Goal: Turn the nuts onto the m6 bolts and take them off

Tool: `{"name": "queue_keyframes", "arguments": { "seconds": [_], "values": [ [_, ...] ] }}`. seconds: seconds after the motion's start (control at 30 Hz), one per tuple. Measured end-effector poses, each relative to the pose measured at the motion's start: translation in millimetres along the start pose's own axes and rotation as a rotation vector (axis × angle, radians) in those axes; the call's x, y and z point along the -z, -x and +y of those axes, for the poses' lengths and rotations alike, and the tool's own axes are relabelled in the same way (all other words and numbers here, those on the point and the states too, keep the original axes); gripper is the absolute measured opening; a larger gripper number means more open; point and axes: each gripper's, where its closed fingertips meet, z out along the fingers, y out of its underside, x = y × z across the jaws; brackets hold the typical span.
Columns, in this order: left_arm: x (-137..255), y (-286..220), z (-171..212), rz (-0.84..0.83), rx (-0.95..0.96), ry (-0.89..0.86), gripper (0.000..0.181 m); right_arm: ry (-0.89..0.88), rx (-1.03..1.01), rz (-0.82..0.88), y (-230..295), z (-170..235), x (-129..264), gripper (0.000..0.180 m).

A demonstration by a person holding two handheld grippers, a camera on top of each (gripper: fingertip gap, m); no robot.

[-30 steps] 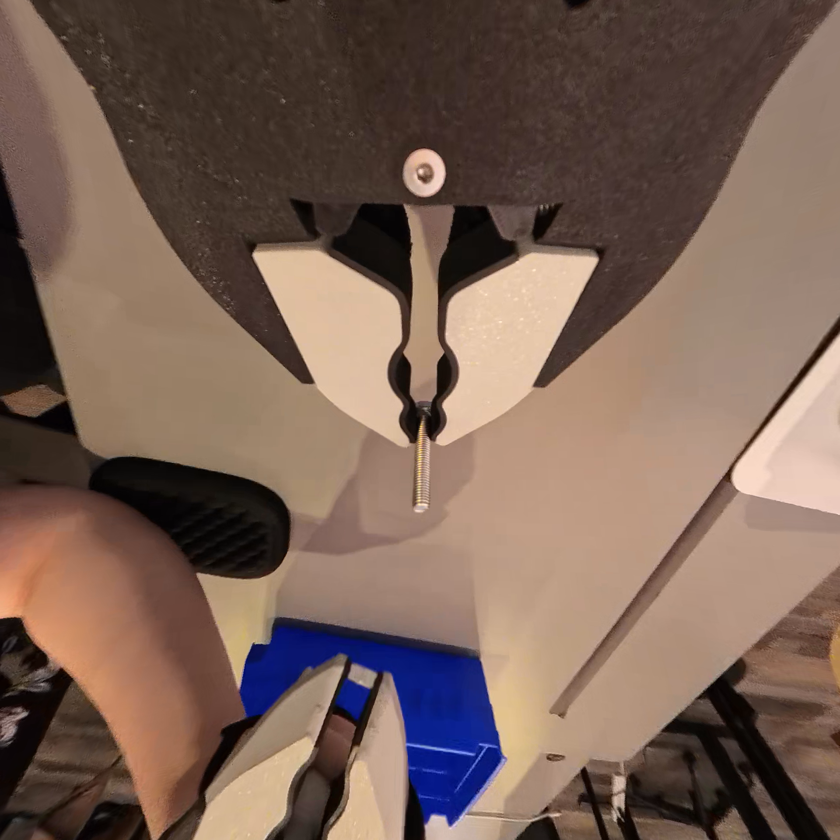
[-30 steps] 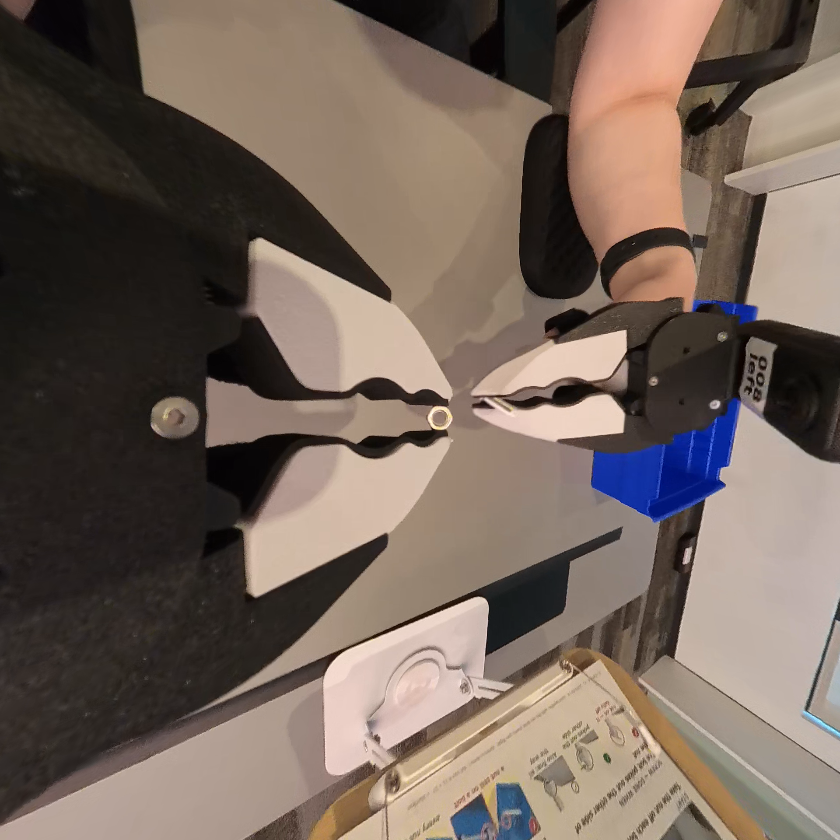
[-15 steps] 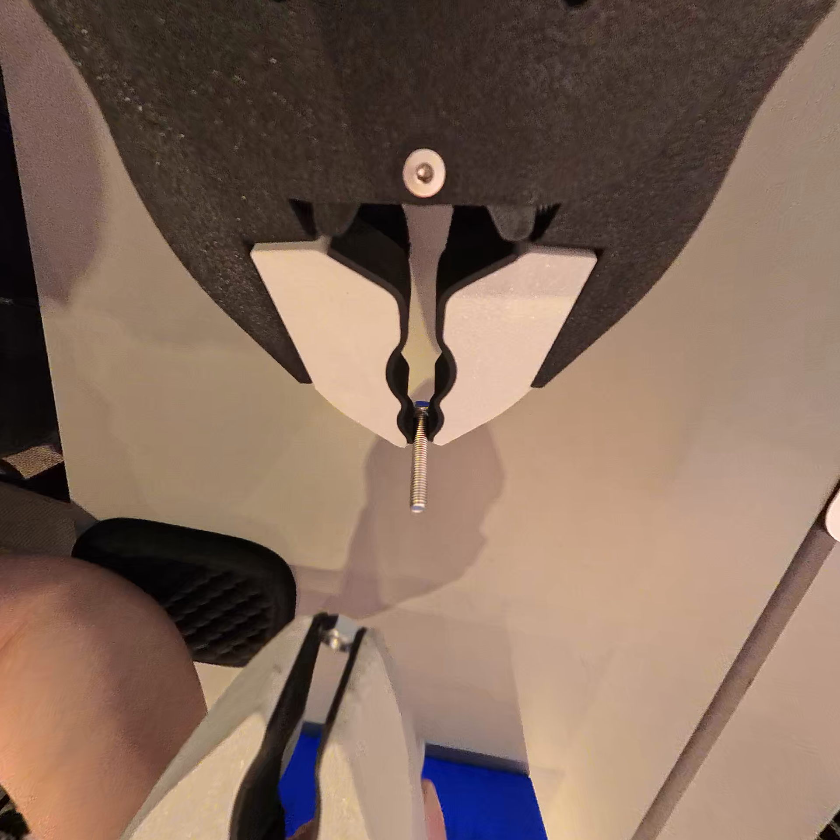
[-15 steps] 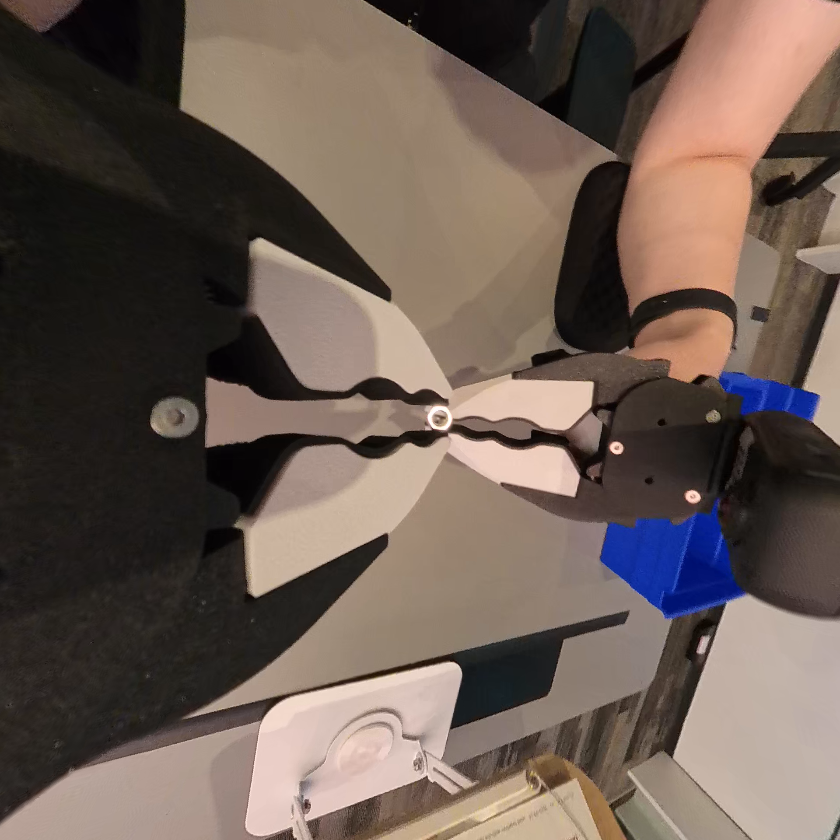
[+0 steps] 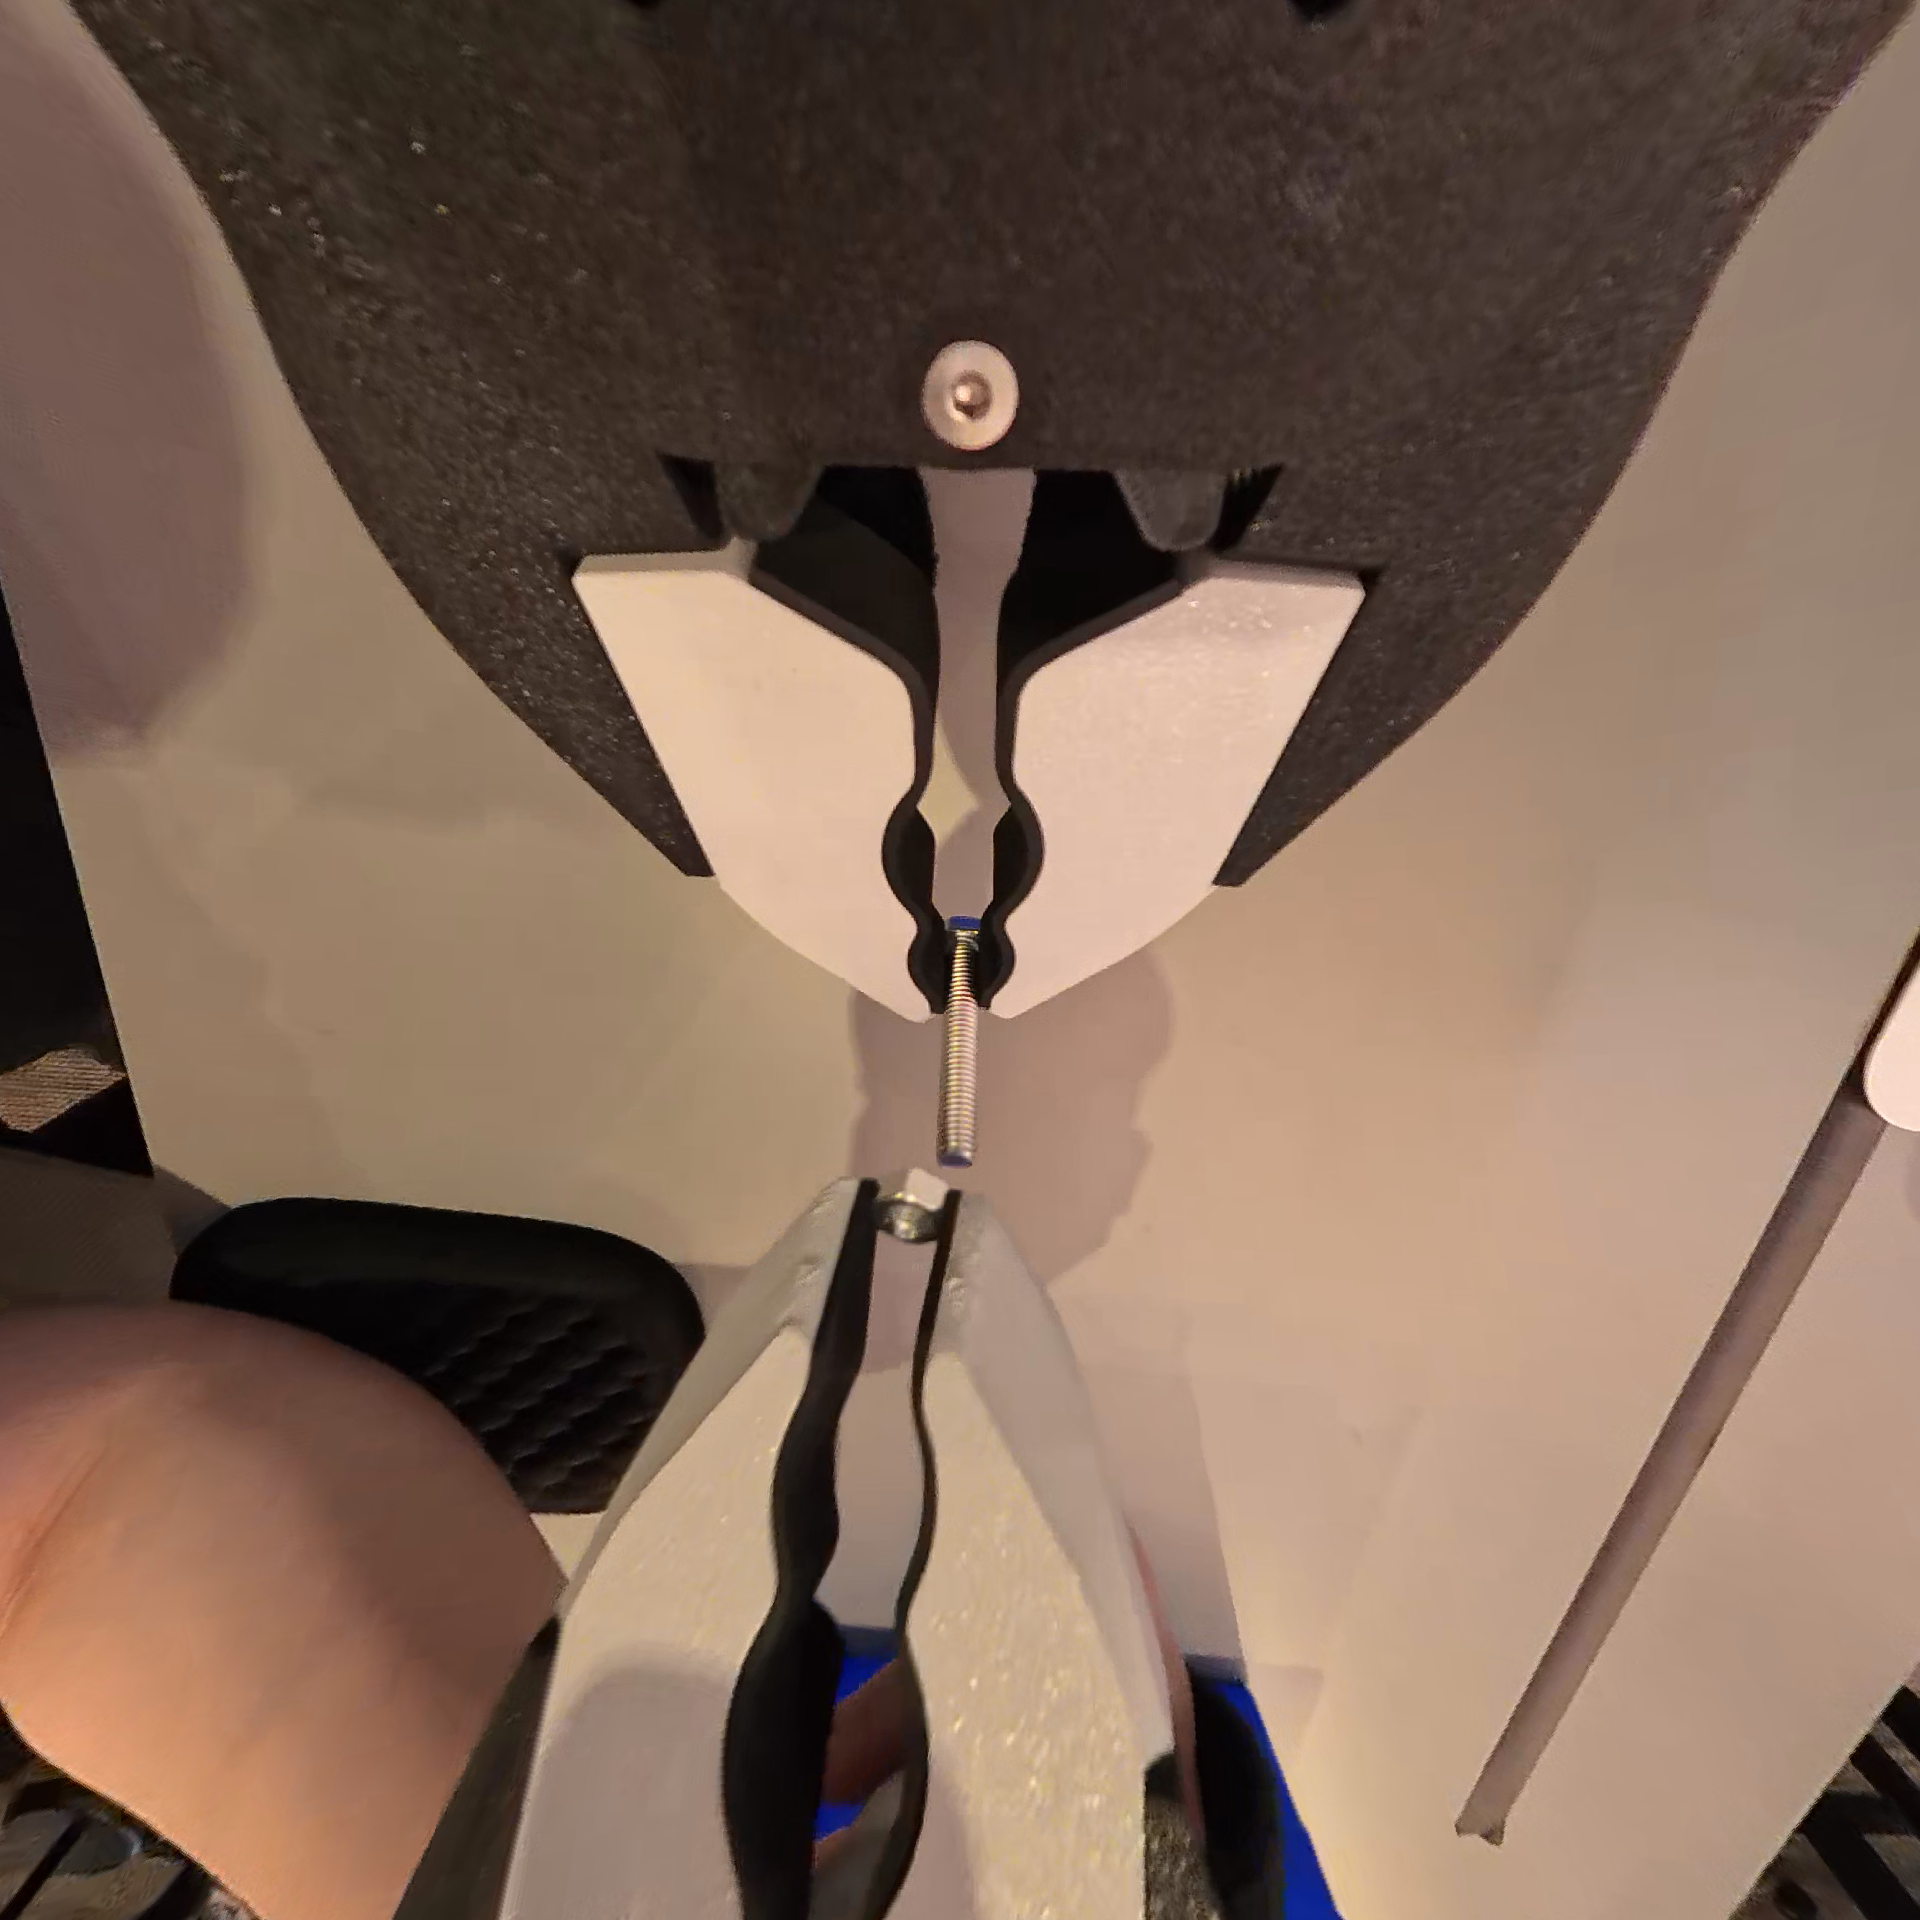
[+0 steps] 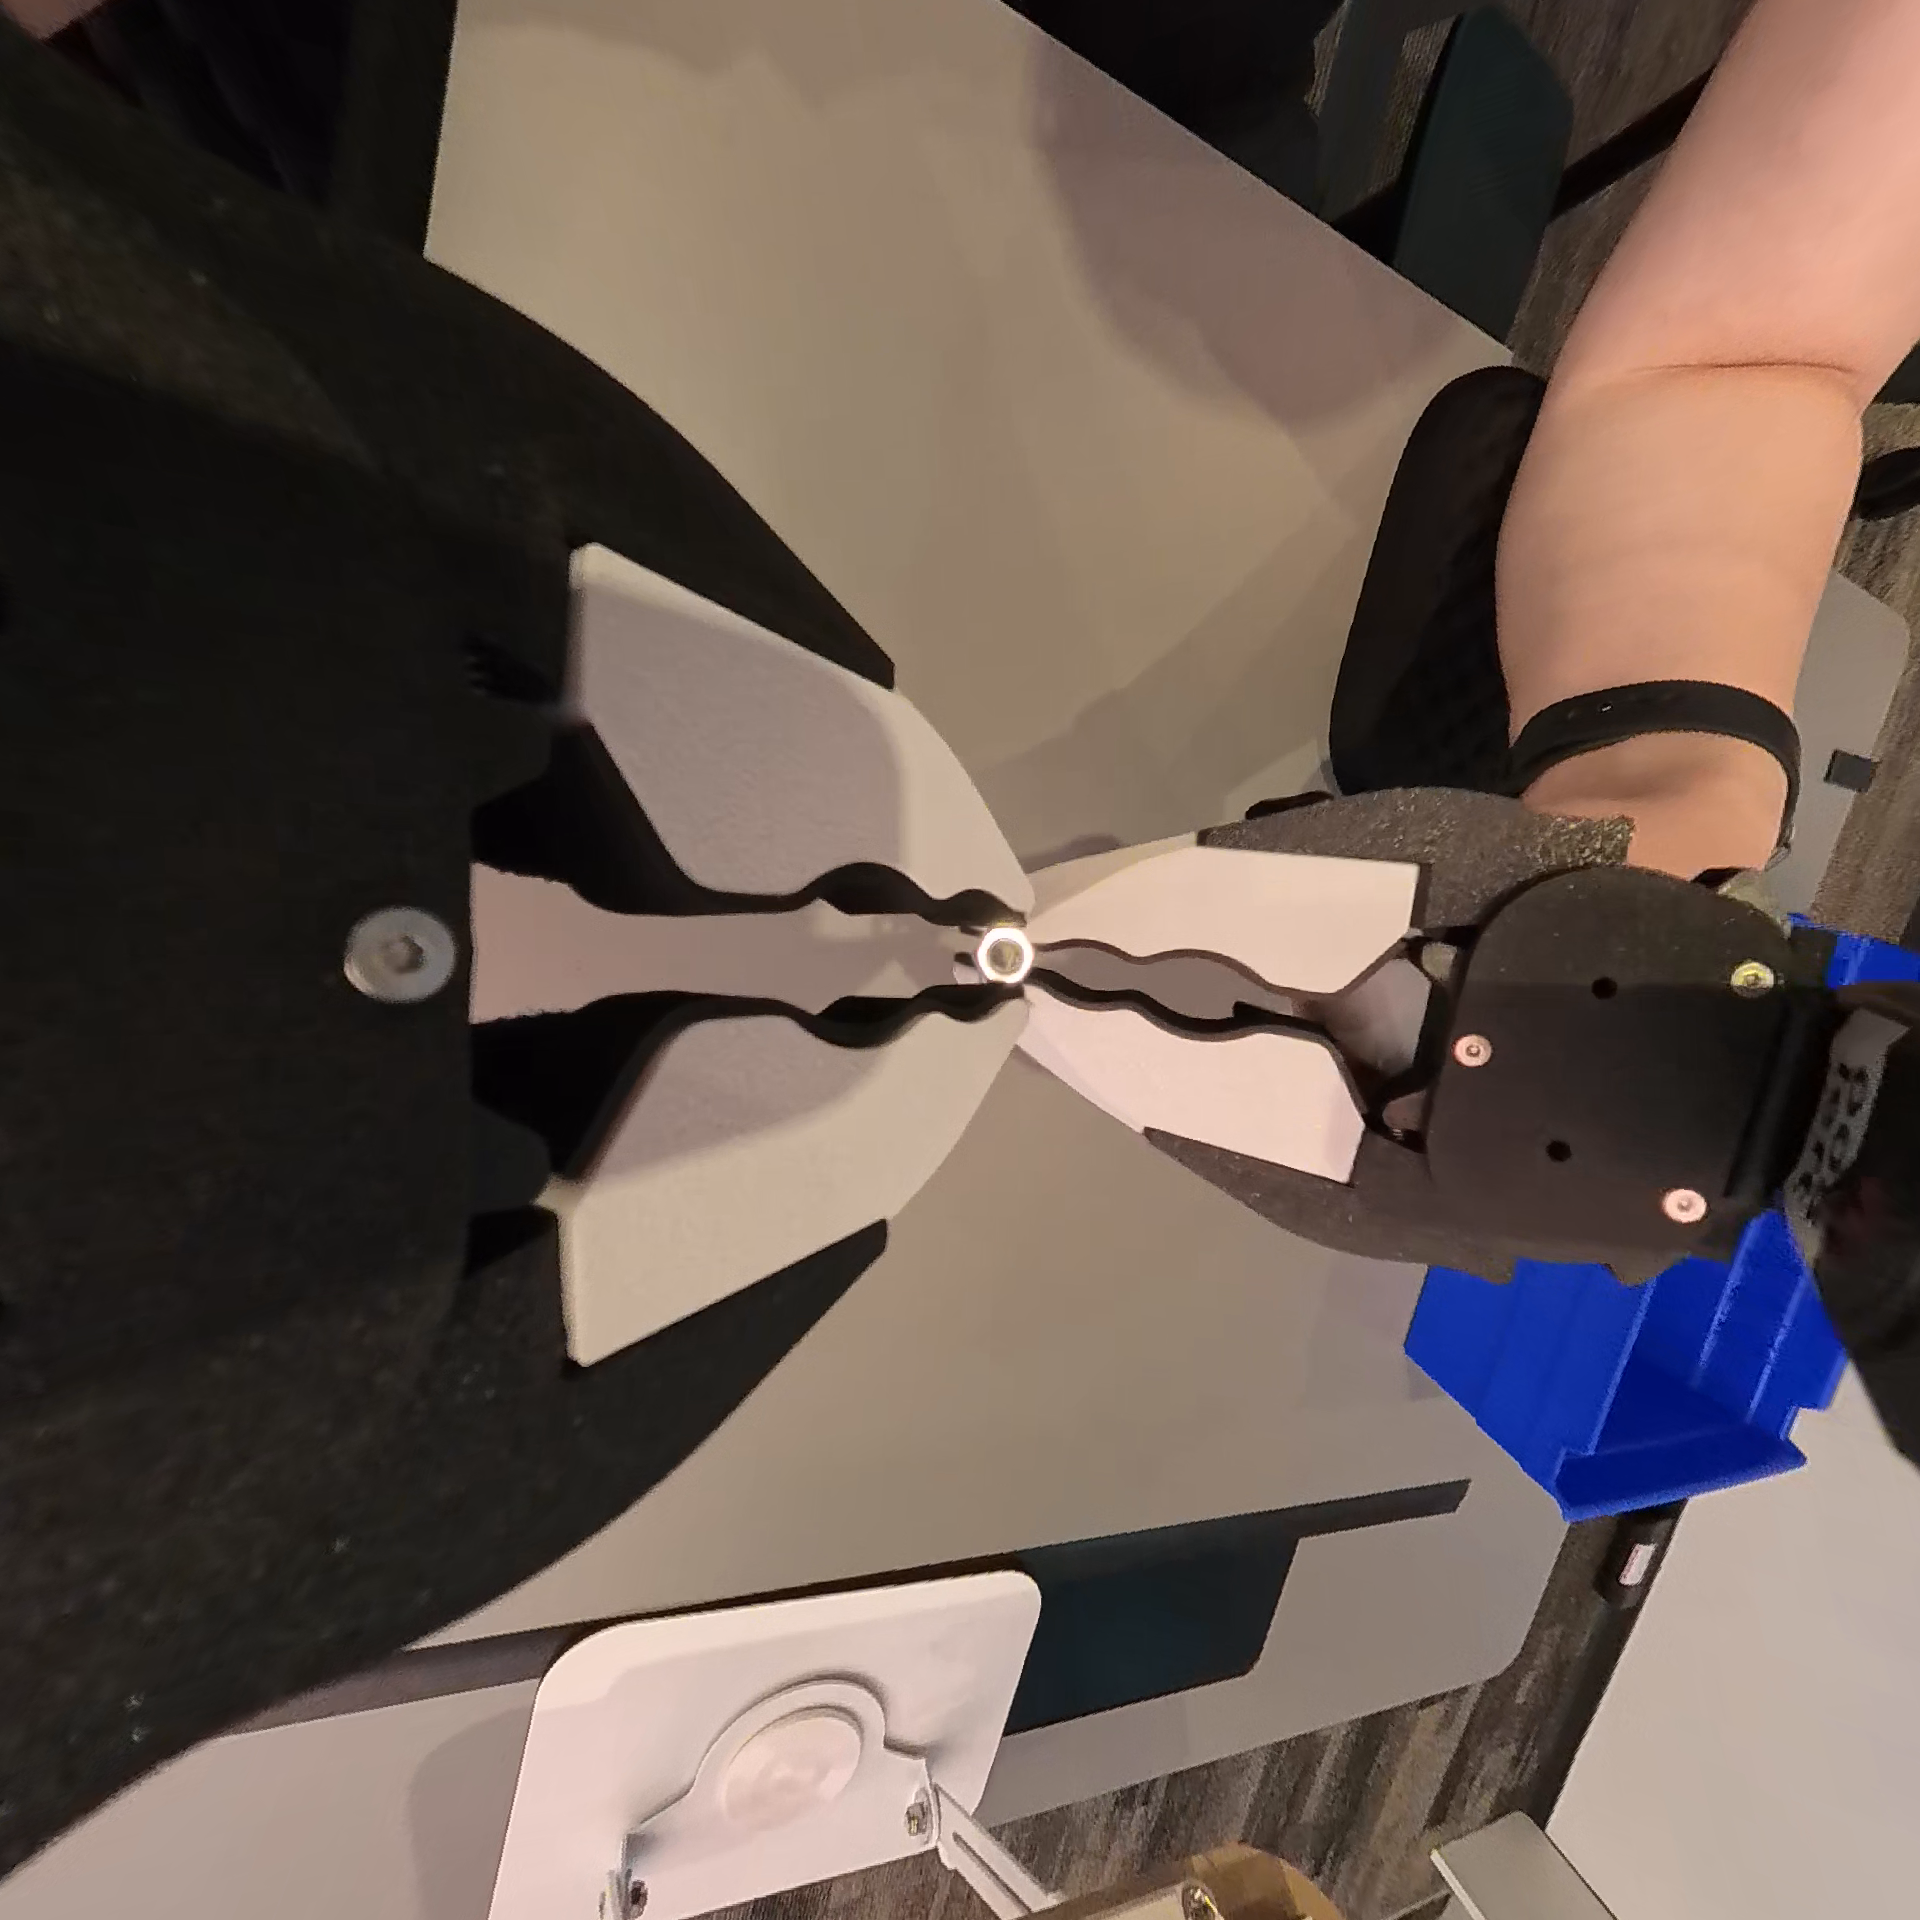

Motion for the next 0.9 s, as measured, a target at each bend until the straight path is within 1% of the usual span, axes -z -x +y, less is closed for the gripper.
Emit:
{"name": "queue_keyframes", "arguments": {
  "seconds": [0.57,0.8,0.9],
  "values": [
    [1.8,-7.5,-5.5,0.003,-0.044,-0.01,0.005,-0.052,-0.024,-0.054,3.7,-0.6,-0.5,0.01],
    [2.6,-9.8,-7.0,0.018,-0.03,-0.017,0.005,-0.037,0.0,-0.04,4.7,-2.2,-0.1,0.01],
    [3.3,-6.1,-8.3,-0.017,-0.026,-0.016,0.005,-0.026,-0.019,-0.018,1.2,-2.8,0.3,0.01]
  ]
}}
